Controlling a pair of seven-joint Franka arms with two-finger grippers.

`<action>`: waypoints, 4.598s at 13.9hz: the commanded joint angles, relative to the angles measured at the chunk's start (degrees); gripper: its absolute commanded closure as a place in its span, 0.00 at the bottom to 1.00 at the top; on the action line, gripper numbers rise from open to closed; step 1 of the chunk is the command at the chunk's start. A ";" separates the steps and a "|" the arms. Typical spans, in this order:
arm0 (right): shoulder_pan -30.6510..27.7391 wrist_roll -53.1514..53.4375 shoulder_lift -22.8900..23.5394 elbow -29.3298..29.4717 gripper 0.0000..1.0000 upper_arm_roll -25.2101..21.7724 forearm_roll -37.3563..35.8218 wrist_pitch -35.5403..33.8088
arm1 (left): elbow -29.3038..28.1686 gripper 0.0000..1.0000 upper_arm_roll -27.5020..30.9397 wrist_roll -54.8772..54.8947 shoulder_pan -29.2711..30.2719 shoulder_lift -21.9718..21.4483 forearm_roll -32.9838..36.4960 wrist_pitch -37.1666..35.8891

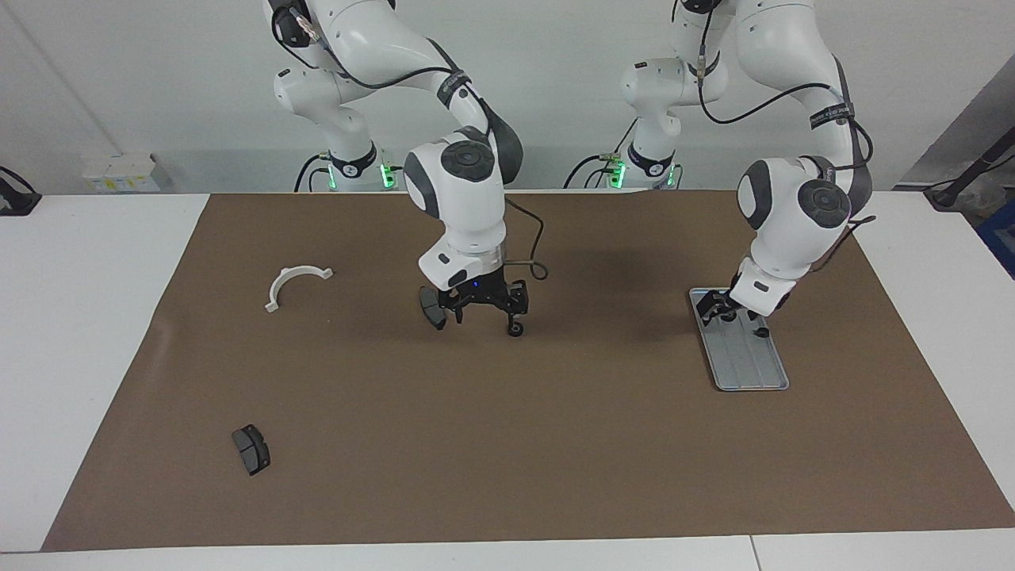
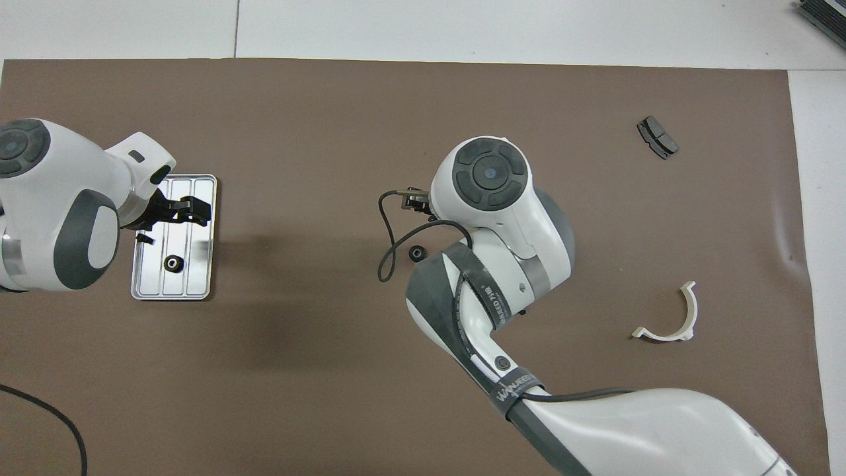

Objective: Place bearing gear from tray to pile

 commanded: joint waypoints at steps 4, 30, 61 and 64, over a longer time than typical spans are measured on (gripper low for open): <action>4.74 5.13 9.71 9.03 0.00 0.07 -3.12 0.25 | -8.87 0.00 -0.53 0.85 3.45 -2.82 1.11 10.99; 2.13 1.45 2.60 -7.67 1.00 1.04 -4.00 6.76 | -16.17 0.44 -0.62 1.21 5.56 -4.23 1.11 10.47; -32.25 -42.42 -5.40 -18.30 0.00 0.95 4.26 7.90 | -5.72 0.92 -1.24 -26.72 -14.98 -2.12 -1.25 6.68; -31.64 -41.11 -7.24 -17.17 0.00 1.12 4.26 6.94 | -0.64 0.92 -1.24 -32.44 -21.05 1.82 -4.94 7.13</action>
